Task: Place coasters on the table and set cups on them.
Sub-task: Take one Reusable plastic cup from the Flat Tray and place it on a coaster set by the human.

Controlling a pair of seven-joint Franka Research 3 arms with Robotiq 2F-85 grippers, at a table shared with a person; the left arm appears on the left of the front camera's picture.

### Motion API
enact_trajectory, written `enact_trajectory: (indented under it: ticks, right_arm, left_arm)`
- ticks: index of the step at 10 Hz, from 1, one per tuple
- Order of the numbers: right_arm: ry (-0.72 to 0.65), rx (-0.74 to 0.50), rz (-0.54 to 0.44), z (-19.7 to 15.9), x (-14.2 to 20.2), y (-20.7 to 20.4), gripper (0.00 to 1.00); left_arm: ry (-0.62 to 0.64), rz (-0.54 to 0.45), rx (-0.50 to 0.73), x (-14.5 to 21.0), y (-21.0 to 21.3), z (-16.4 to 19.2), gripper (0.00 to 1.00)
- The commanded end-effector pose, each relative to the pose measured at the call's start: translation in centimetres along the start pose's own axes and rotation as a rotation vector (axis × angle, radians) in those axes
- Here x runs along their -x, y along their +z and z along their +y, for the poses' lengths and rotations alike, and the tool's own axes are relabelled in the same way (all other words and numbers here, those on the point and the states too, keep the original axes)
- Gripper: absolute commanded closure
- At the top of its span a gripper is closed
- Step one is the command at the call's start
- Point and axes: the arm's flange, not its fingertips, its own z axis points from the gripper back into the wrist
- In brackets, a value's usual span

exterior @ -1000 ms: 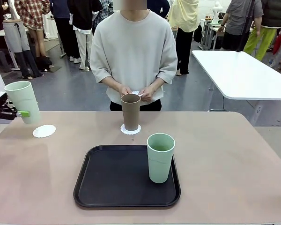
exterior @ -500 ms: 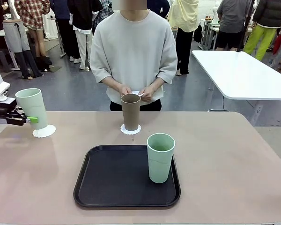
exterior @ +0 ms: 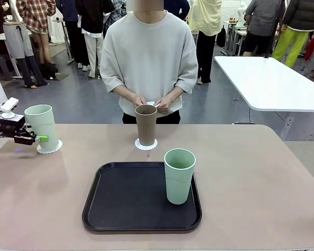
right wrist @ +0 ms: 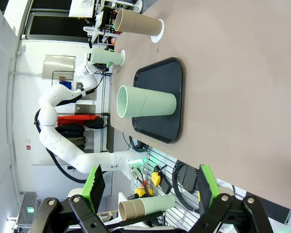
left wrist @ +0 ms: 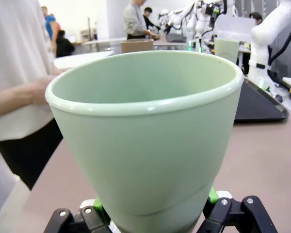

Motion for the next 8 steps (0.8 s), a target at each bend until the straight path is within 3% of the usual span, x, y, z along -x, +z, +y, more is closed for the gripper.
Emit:
enact_trajectory:
  ticks: [1,8]
  right_arm:
    - [0.009,-0.018,-0.005,-0.02,-0.13,-0.12,0.00]
    - [0.009,-0.018,-0.005,-0.02,-0.13,-0.12,0.00]
  left_arm:
    - [-0.023,-0.024,0.014,-0.03,0.58,0.64,0.18]
    - [-0.013,-0.011,0.044,0.60,0.44,0.89,0.18]
